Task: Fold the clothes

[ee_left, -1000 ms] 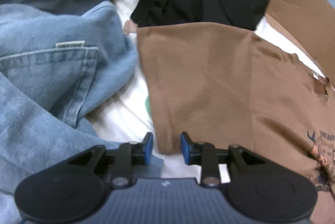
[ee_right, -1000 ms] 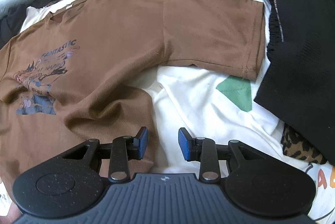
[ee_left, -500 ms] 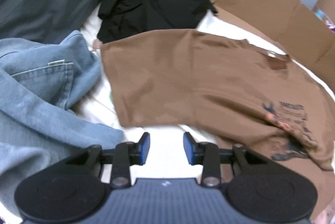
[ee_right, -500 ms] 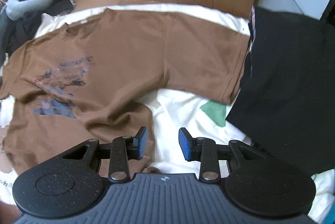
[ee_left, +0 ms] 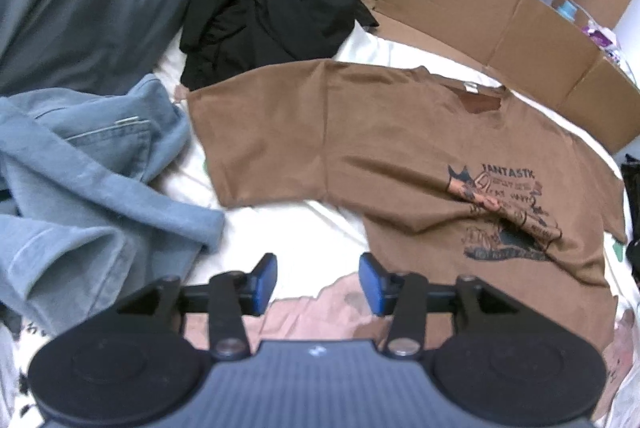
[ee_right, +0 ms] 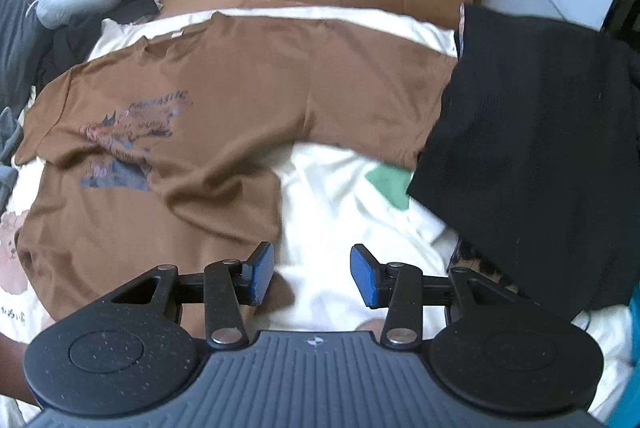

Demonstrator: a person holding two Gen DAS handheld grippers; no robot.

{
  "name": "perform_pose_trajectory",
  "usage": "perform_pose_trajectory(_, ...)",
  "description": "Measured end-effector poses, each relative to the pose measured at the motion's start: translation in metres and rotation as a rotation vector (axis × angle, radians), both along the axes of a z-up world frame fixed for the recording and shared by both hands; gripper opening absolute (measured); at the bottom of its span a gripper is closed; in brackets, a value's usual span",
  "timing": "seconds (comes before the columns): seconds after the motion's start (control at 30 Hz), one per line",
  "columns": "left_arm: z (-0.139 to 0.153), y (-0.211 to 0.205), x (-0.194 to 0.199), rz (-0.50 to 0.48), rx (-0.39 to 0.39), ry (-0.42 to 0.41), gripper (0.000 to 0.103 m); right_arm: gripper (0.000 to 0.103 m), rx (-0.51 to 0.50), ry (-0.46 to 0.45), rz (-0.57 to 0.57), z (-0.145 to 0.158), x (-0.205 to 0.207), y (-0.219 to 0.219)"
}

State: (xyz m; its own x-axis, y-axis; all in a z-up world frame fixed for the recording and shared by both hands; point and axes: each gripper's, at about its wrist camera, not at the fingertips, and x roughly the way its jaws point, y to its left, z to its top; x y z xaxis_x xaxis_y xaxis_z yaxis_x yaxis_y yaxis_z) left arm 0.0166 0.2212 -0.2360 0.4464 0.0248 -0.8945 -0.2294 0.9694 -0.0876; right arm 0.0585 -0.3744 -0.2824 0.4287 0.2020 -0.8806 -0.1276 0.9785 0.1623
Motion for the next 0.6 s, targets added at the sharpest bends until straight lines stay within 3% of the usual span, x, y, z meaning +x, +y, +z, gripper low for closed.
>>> perform_pose_trajectory(0.27,-0.024,-0.012,-0.023,-0.037,0.005,0.060,0.049,0.046,0.010,0.035,0.062,-0.044,-0.018,0.006)
perform_pose_trajectory(0.6,-0.070,-0.019,-0.032,0.004,-0.067,0.129,0.050,0.041,-0.016,0.028,0.200,-0.067,-0.014,0.019)
